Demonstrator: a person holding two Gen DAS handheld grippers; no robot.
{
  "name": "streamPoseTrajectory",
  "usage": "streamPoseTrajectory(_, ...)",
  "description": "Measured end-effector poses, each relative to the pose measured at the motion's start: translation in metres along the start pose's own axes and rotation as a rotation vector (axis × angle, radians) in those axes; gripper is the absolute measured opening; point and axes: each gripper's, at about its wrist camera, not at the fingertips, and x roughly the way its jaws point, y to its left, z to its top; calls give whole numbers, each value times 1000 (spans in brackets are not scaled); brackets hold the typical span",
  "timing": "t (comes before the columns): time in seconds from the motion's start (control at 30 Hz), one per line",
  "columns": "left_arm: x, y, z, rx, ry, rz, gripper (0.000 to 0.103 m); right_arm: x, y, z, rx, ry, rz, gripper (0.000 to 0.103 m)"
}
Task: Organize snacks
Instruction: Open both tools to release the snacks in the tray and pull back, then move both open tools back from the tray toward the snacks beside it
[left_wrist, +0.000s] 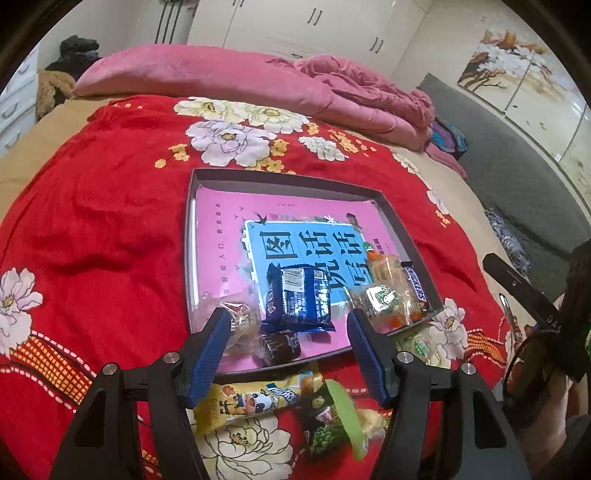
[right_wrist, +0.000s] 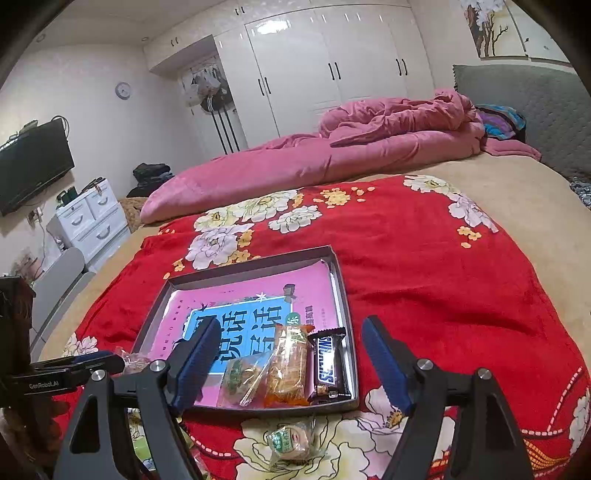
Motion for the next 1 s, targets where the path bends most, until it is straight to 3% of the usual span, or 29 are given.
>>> streamPoseTrajectory(0.57,-15,8,-4,8,3,-19,67,-37,20,-12,-24,19,-24,80)
streamPoseTrajectory(1.0,-17,26,-9,-2,28,-4,67,-36,38,-26,-59,54,12,81)
